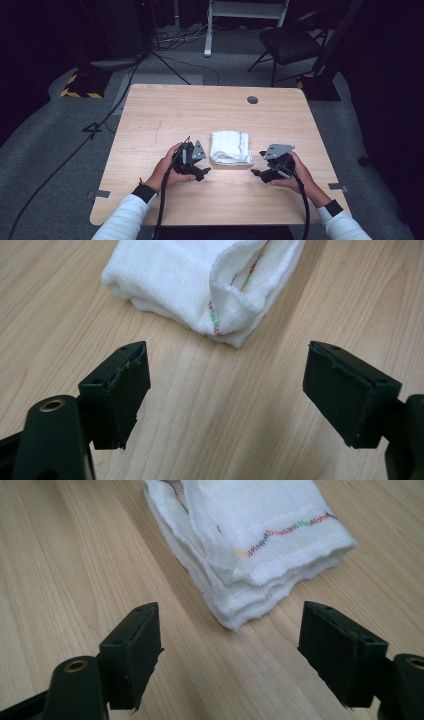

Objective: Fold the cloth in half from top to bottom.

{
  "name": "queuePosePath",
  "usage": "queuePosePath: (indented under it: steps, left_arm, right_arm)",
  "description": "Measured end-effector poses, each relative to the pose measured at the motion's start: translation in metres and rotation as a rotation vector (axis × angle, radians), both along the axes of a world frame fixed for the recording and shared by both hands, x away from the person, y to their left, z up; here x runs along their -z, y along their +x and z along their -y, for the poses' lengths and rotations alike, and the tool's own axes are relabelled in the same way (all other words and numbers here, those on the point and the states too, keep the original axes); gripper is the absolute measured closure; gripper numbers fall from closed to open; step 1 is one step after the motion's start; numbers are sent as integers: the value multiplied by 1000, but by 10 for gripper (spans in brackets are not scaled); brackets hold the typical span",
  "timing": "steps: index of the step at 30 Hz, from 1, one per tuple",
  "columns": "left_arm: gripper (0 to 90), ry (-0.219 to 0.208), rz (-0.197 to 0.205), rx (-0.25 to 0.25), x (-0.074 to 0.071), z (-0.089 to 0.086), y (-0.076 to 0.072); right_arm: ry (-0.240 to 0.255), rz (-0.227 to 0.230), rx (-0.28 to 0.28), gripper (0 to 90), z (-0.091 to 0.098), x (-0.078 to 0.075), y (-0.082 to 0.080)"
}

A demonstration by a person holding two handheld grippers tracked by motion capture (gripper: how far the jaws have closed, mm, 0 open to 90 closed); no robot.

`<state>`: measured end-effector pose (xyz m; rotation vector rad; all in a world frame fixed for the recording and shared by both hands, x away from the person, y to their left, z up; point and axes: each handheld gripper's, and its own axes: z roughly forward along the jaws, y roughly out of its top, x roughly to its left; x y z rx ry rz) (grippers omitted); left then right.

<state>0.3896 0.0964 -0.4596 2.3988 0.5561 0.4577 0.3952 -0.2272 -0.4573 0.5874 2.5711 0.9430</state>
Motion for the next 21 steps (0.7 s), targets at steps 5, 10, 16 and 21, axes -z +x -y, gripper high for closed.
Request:
queuePosePath:
  steps: [5, 10, 16, 21]
  left_arm:
    - [195, 19, 17, -11, 1, -6, -6]
    - [196, 40, 17, -42, 4, -13, -12]
    - [207, 85, 35, -68, 8, -24, -22]
    - [197, 99, 54, -92, 9, -37, -34]
  right_arm:
    - [-10, 8, 14, 262, 8, -1, -4]
    - [-20, 21, 37, 263, 17, -1, -7]
    - [-24, 27, 74, 263, 32, -1, -10]
    - [-25, 17, 95, 264, 44, 2, -13]
